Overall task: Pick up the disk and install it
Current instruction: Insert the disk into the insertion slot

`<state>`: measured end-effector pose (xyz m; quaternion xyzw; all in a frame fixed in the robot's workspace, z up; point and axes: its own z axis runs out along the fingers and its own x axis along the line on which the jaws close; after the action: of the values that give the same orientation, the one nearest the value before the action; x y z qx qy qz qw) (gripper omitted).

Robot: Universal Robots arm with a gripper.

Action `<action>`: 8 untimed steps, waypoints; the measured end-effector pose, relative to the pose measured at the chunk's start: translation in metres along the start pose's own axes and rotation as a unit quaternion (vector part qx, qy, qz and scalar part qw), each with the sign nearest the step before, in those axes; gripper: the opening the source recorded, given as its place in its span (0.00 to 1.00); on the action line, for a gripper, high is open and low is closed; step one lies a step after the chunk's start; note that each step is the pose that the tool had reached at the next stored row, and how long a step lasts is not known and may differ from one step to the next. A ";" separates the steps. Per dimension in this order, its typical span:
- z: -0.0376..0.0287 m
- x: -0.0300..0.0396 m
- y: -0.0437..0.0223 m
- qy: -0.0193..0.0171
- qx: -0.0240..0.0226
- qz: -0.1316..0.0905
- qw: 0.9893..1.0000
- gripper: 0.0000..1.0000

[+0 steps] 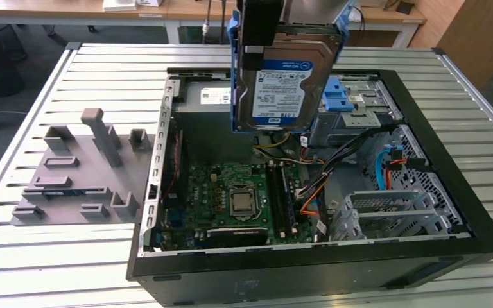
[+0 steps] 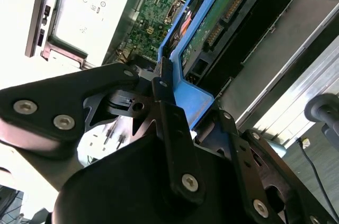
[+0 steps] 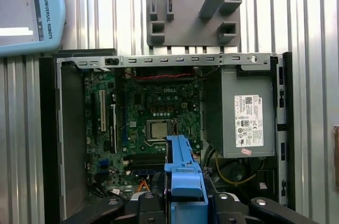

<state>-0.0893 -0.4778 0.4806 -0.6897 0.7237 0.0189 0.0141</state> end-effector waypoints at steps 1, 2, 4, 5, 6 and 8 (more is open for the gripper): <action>-0.0001 0.0006 0.0000 0.000 0.000 0.000 1.000 0.37; 0.0000 0.0014 -0.0001 0.000 0.000 0.000 1.000 0.37; -0.0002 0.0035 -0.0001 0.000 0.000 0.000 1.000 0.37; -0.0002 0.0048 -0.0002 0.000 0.000 0.000 1.000 0.37; -0.0002 0.0059 -0.0002 0.000 0.000 0.000 1.000 0.37; -0.0004 0.0082 -0.0003 0.000 0.000 0.000 1.000 0.37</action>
<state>-0.0893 -0.4860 0.4806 -0.6897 0.7237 0.0189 0.0141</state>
